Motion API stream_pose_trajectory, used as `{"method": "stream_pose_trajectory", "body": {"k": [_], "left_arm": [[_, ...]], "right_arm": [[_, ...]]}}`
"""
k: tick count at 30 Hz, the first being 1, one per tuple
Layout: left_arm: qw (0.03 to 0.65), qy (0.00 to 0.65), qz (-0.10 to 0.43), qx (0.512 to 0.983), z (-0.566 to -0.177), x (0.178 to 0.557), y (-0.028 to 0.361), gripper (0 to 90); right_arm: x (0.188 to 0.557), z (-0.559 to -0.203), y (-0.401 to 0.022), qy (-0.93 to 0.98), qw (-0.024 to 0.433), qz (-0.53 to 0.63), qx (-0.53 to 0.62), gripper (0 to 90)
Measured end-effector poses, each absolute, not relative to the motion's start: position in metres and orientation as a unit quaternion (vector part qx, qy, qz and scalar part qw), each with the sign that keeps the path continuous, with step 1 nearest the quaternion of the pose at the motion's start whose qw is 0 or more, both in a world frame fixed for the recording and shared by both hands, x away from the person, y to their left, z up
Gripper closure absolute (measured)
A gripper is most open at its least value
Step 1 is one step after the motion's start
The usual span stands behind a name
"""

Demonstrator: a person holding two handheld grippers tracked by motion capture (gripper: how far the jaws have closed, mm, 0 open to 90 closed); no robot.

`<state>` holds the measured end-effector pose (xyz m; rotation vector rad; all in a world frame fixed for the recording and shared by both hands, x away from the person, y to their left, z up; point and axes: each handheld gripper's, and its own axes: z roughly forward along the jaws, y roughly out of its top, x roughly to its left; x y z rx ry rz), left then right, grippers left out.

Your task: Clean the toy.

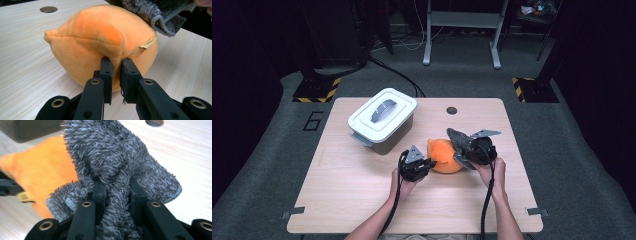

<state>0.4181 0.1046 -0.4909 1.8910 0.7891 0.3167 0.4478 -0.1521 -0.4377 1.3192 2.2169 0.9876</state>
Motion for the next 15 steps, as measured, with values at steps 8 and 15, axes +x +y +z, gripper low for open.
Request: {"method": "stream_pose_trajectory", "body": {"k": [8, 15], "left_arm": [[0.508, 0.328, 0.126, 0.787, -0.492, 0.42, 0.106, 80.9], [0.507, 0.331, 0.124, 0.786, -0.492, 0.419, 0.106, 80.9]], "right_arm": [[0.457, -0.46, -0.171, 0.778, 0.163, 0.35, 0.496, 71.3], [0.462, -0.475, -0.176, 0.769, 0.15, 0.333, 0.525, 71.4]]}}
